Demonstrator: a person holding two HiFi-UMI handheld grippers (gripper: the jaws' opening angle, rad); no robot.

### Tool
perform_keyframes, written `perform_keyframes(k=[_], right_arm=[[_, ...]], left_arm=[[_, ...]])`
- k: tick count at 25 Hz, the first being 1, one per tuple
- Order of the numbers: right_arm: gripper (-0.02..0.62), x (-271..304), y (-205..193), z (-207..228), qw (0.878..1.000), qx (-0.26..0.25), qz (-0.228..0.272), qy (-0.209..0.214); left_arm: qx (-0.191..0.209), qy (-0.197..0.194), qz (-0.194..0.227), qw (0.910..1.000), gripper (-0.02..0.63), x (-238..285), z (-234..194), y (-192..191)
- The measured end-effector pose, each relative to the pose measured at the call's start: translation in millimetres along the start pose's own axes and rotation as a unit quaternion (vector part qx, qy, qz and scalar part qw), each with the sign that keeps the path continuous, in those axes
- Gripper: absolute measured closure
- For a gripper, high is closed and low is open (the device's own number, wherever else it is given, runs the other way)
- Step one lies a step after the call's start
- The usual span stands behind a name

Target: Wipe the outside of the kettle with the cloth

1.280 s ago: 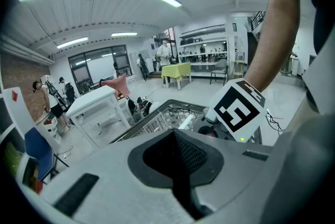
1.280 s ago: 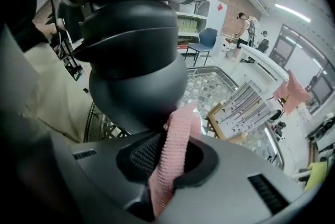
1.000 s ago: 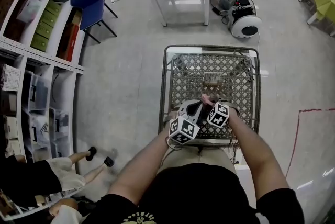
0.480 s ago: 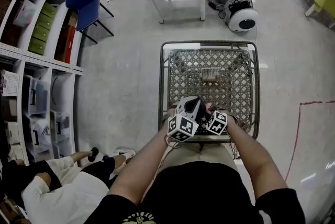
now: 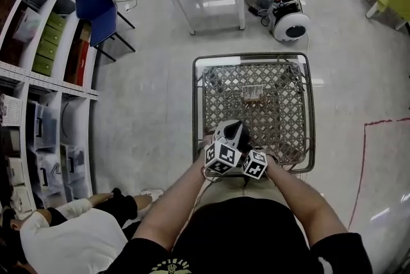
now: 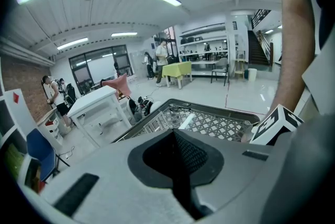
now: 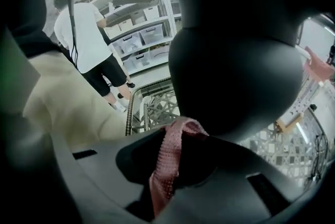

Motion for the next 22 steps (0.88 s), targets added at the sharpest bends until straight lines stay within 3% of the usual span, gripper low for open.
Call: perform_keyframes(k=[9, 15, 22], right_arm=[[0.548, -12, -11, 14, 0.999, 0.02, -0.029, -0.023], [0.548, -39, -22, 28, 0.994, 0.047, -0.05, -0.087], [0.548, -81, -29, 38, 0.979, 0.122, -0.029, -0.163]], left_arm=[[-0.002, -0.012, -0.003, 0.9999, 0.597, 2, -4, -3], [0.01, -0.014, -0.004, 0.9999, 0.598, 1, -1, -5], [-0.014, -0.037, -0.006, 0.9992, 0.598, -1, -7, 0]])
Point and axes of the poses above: the fingertips, and each gripper's own axes: x forward along the fingers, z to its right, y out of its top, the point moved 10 cm from there along -x, backward along the fingers, and after that the axes turned 14 degrees about -x, right-handed, at the moved point
